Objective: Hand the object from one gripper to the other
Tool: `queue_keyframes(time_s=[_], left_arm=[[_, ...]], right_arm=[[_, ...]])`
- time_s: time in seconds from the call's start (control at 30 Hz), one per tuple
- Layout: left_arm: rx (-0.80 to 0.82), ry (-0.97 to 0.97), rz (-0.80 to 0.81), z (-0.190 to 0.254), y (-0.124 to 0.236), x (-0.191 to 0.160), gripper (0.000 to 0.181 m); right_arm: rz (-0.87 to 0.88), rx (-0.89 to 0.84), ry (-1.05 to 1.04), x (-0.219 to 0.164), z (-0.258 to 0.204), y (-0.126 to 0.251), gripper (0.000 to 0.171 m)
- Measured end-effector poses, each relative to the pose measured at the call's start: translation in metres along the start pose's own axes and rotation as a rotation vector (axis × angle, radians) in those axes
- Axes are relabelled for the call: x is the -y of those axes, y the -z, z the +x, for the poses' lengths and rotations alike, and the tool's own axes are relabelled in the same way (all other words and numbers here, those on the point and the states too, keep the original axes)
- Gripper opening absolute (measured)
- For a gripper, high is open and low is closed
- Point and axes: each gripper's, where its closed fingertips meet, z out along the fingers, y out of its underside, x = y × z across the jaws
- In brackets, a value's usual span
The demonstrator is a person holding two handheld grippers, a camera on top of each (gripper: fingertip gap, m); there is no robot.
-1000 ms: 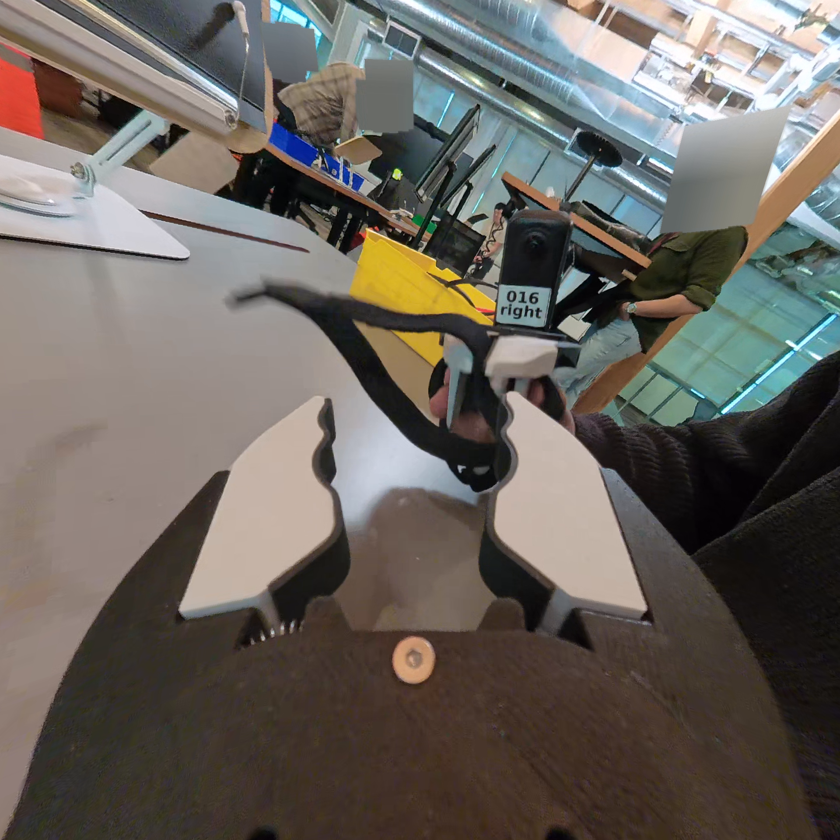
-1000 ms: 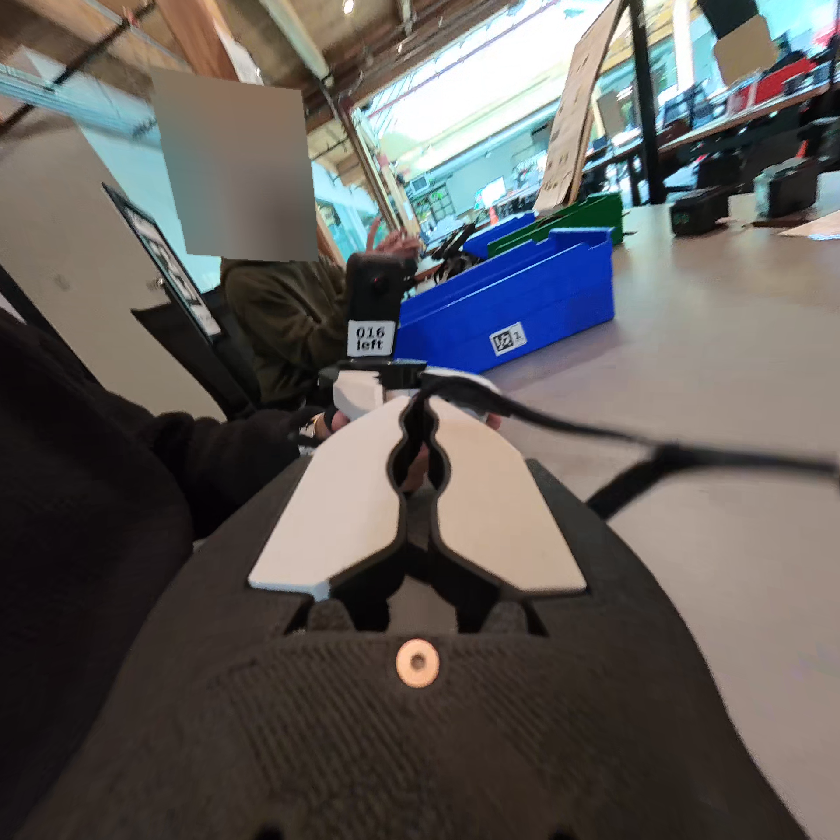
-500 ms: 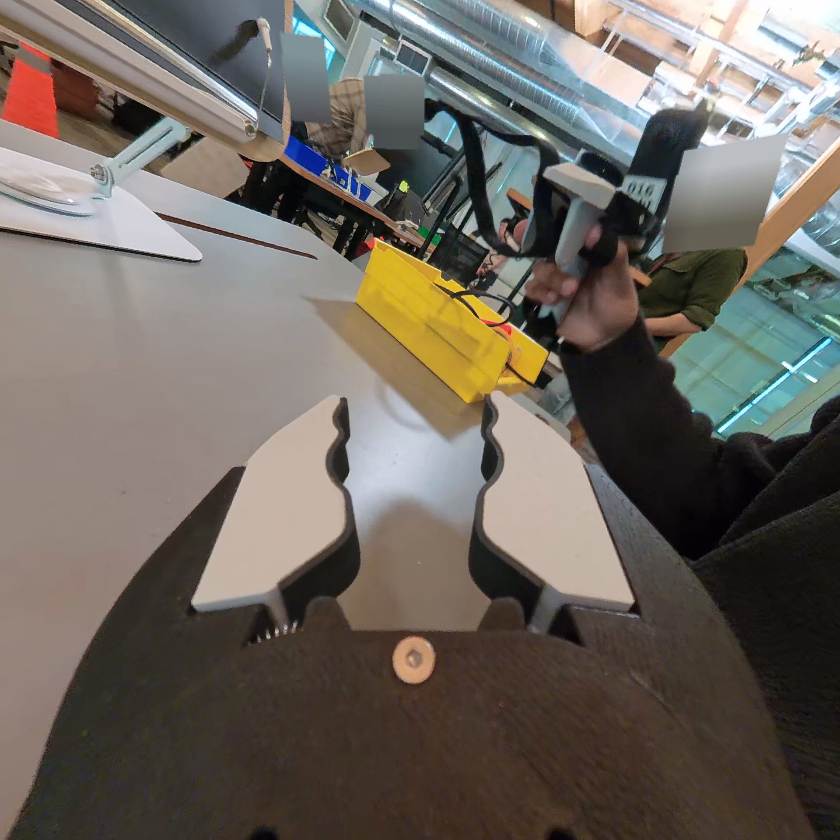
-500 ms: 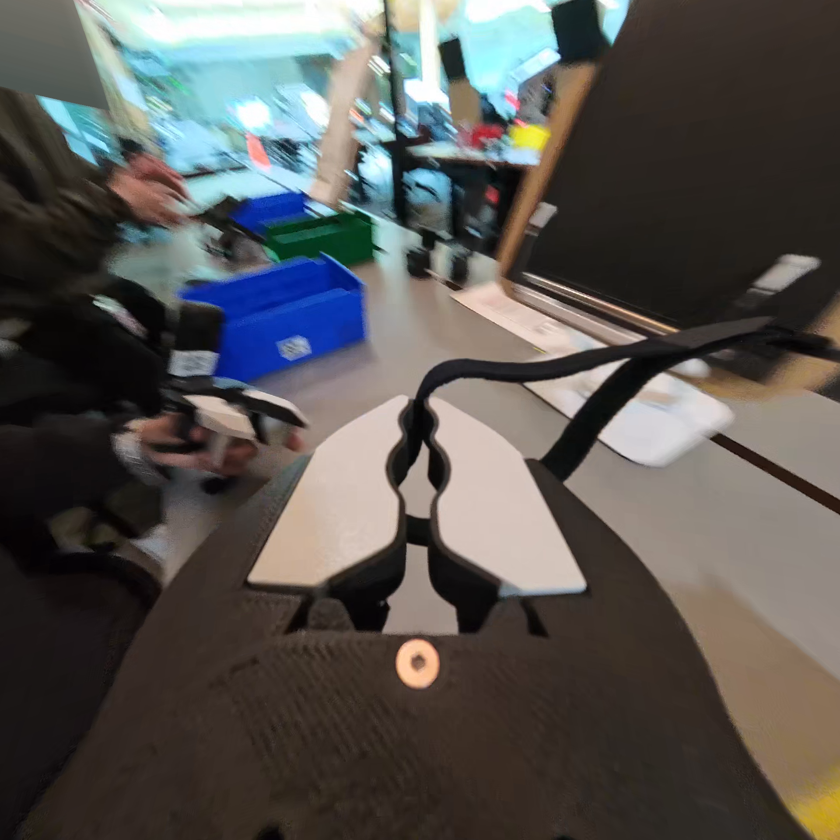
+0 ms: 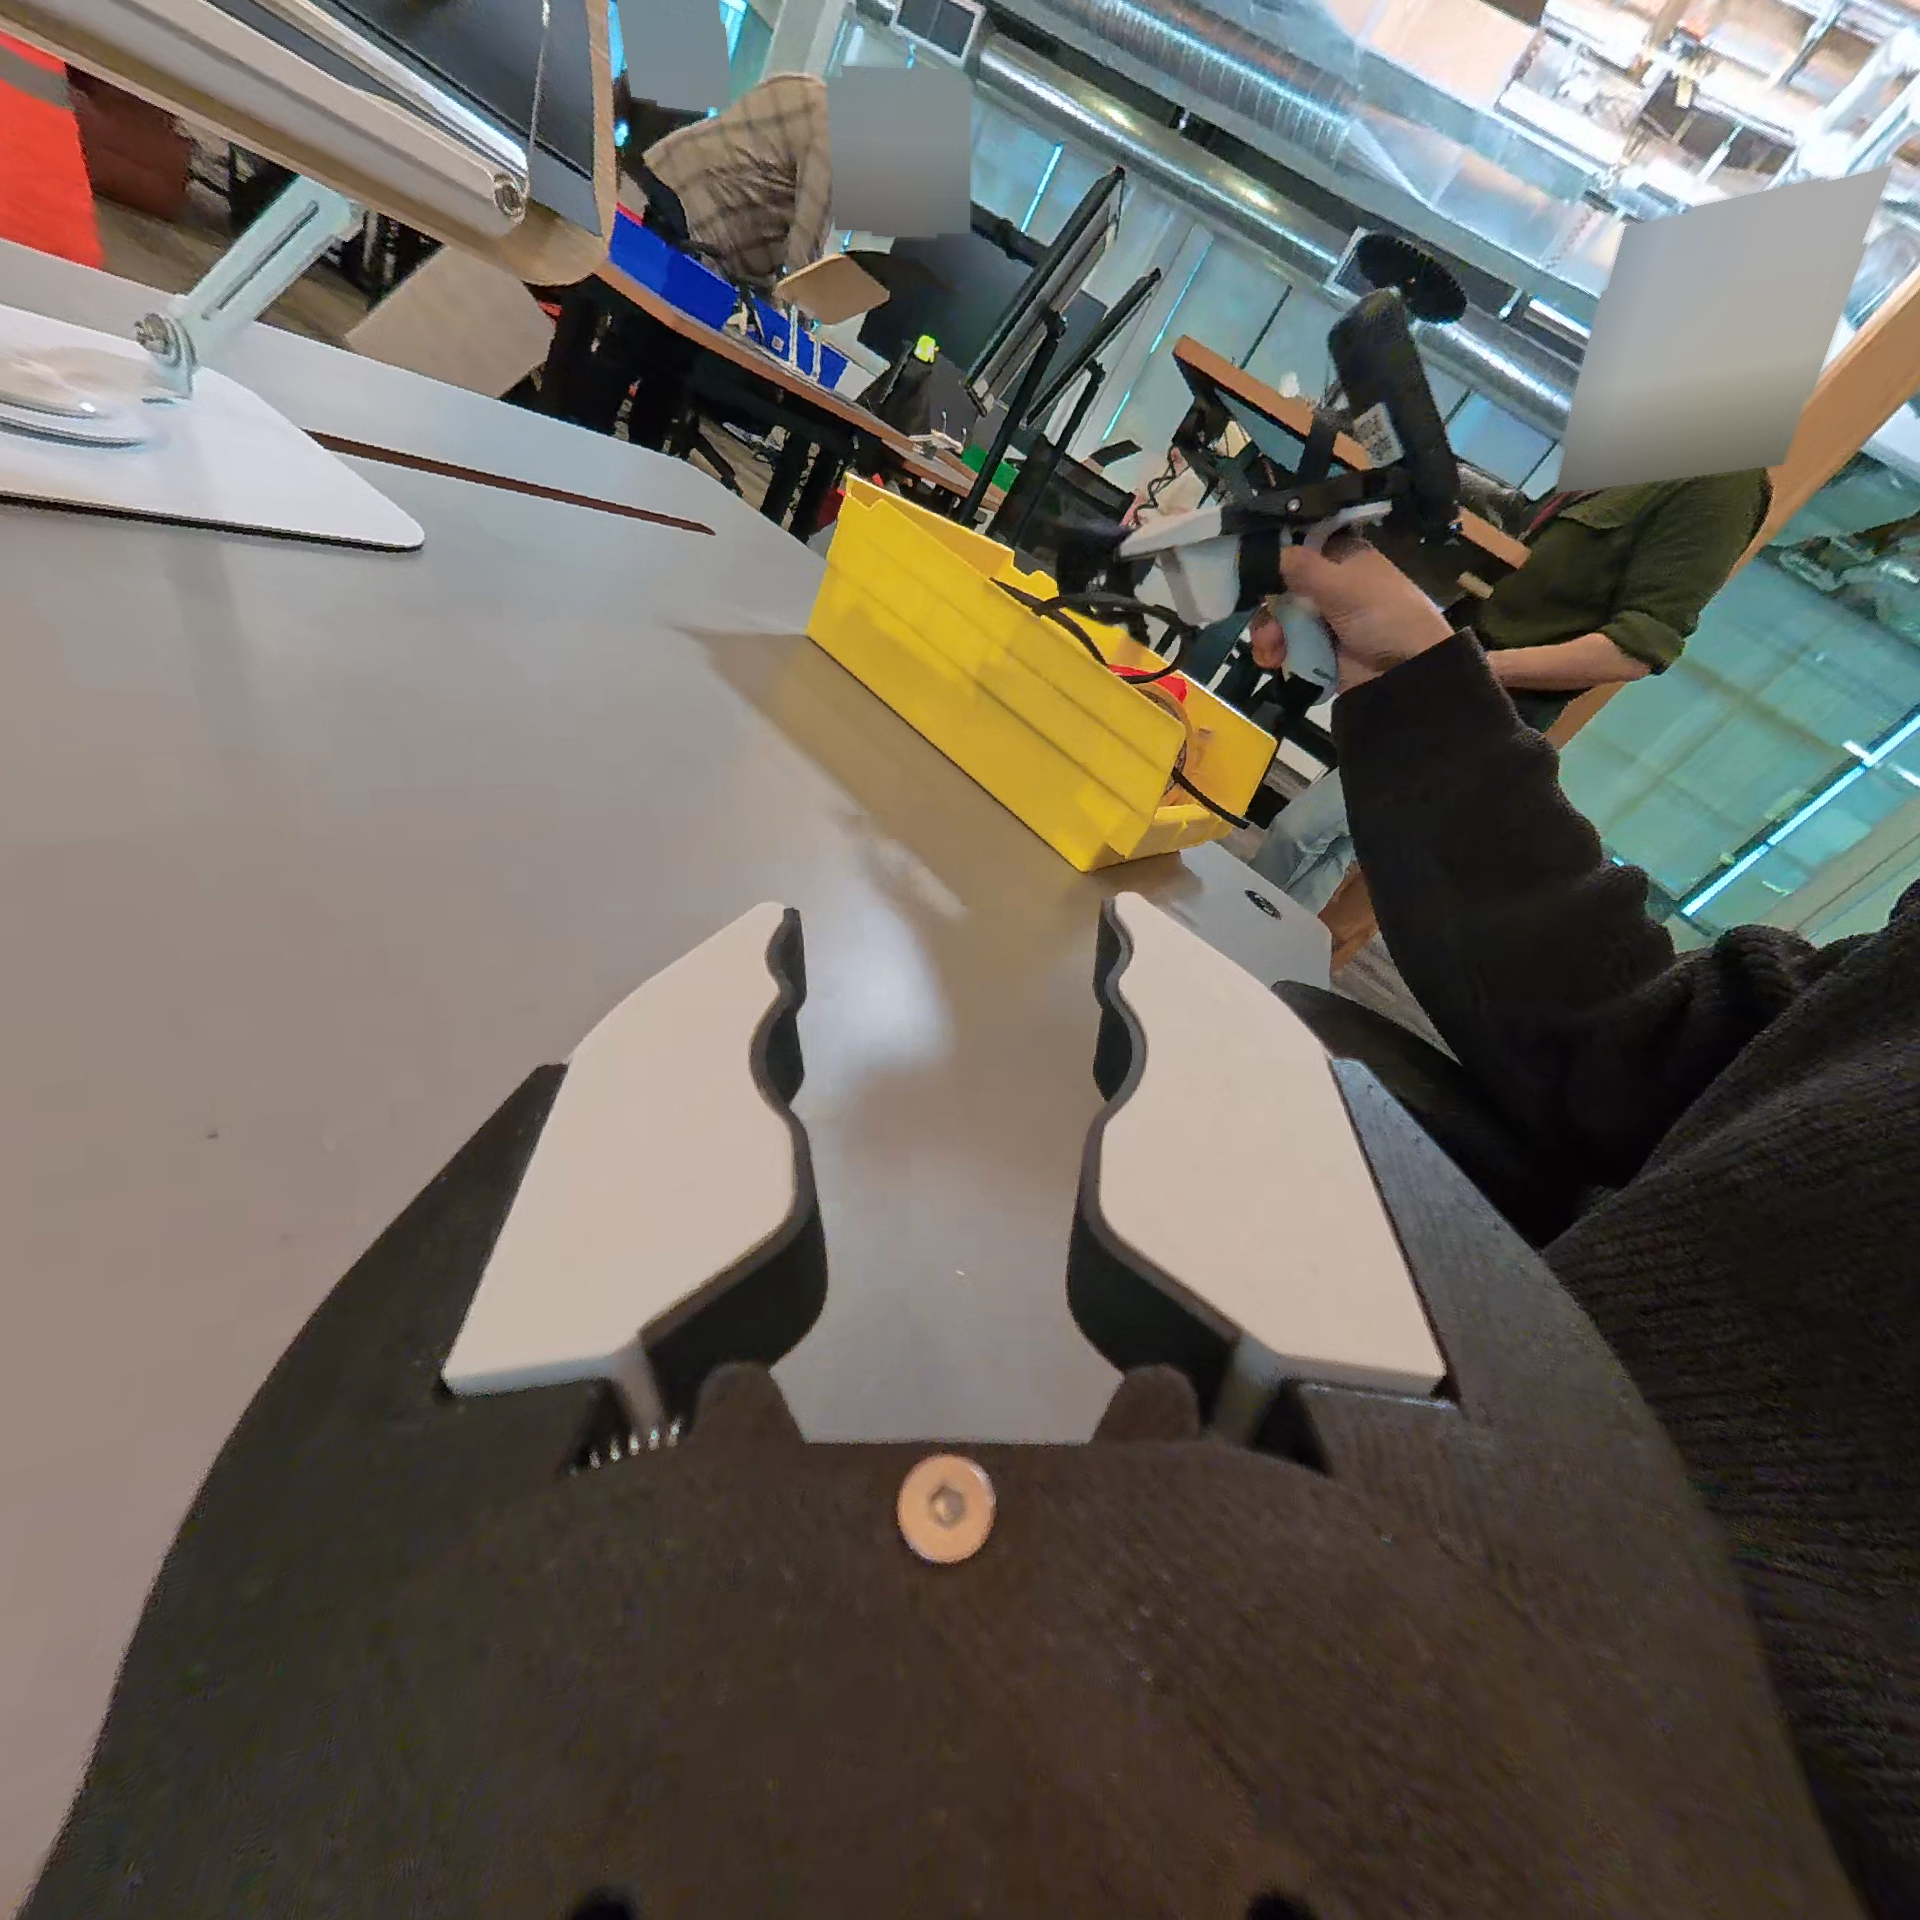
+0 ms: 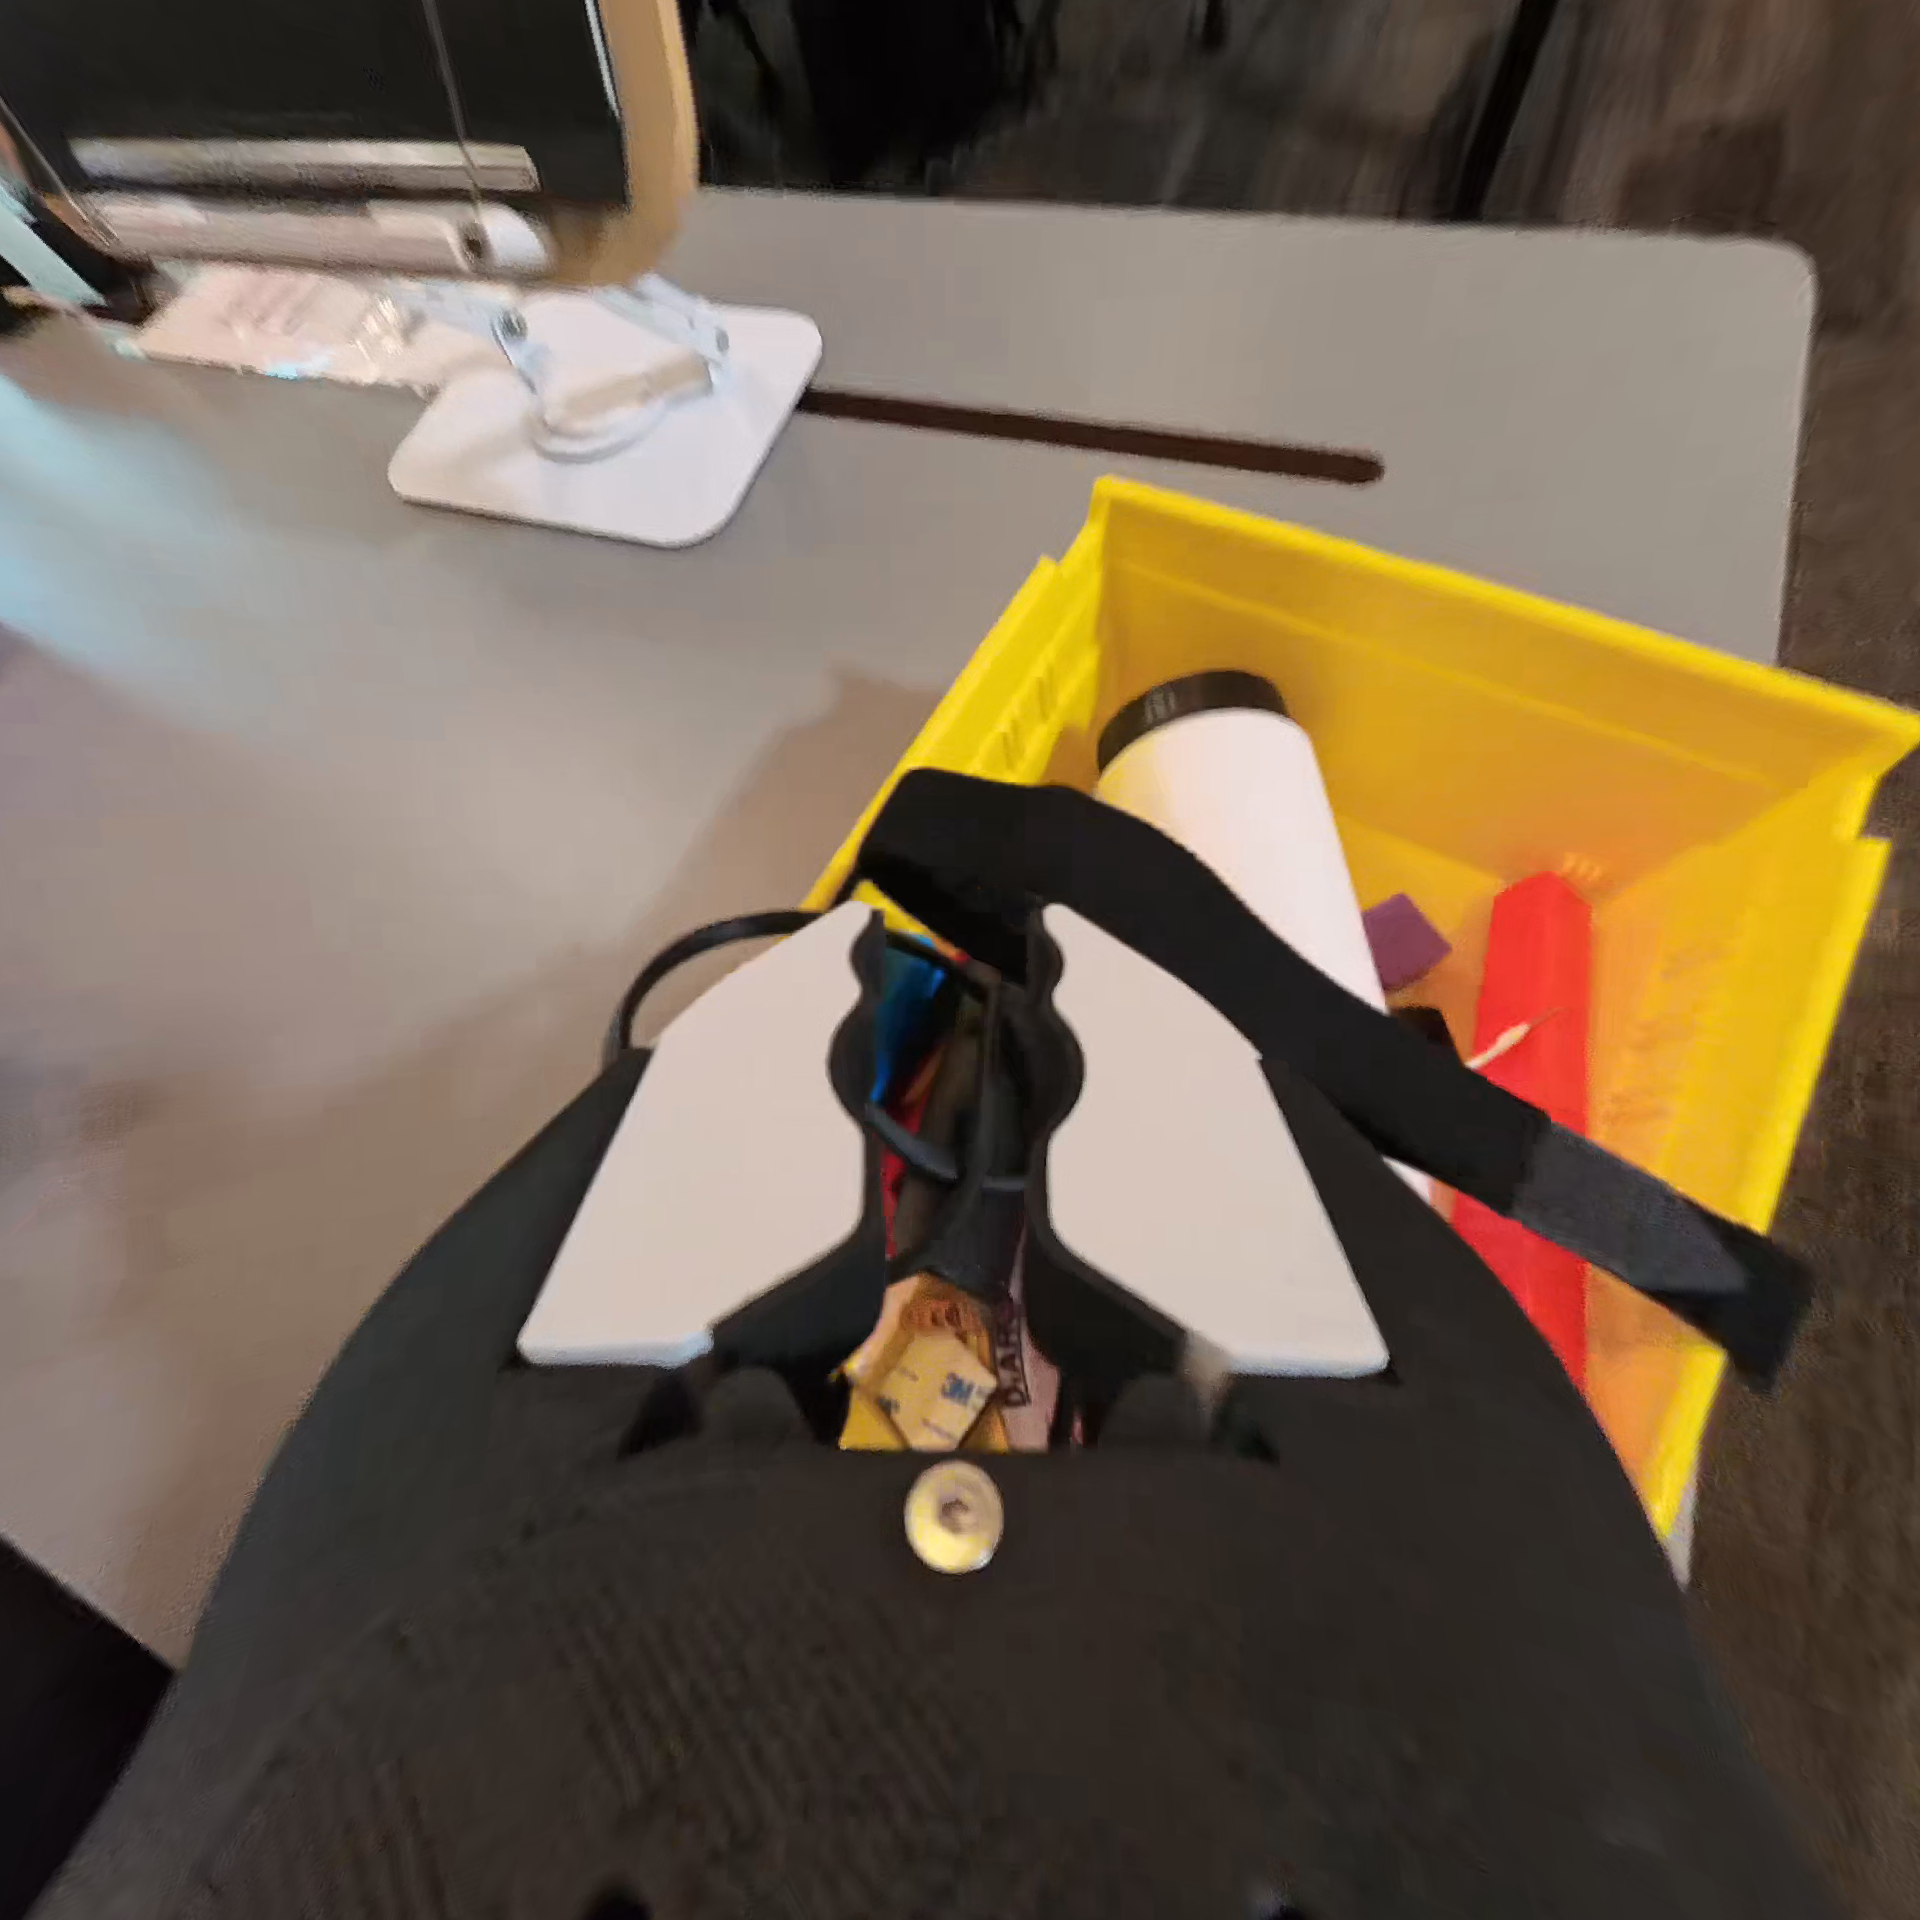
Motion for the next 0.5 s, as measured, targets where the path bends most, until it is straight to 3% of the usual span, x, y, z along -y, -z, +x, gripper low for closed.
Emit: queue_keyframes(time_s=[0.13, 0.37, 0.43, 0.5], left_arm=[[-0.006, -0.006, -0.016, 0.002, -0.003, -0.004, 0.053], [-0.010, -0.008, 0.006, 0.004, 0.001, 0.001, 0.051], [-0.006, -0.002, 0.021, 0.003, 0.003, 0.004, 0.050], [0.000, 0.007, 0.036, 0.001, 0.005, 0.007, 0.049]], right_arm=[[0.078, 0.020, 0.052, 0.020, -0.021, 0.012, 0.024], [-0.103, -0.103, 0.120, -0.007, -0.013, -0.001, 0.029], [-0.112, -0.094, 0.110, -0.007, -0.016, 0.001, 0.025], [-0.164, -0.219, 0.125, -0.011, 0.000, 0.010, 0.016]])
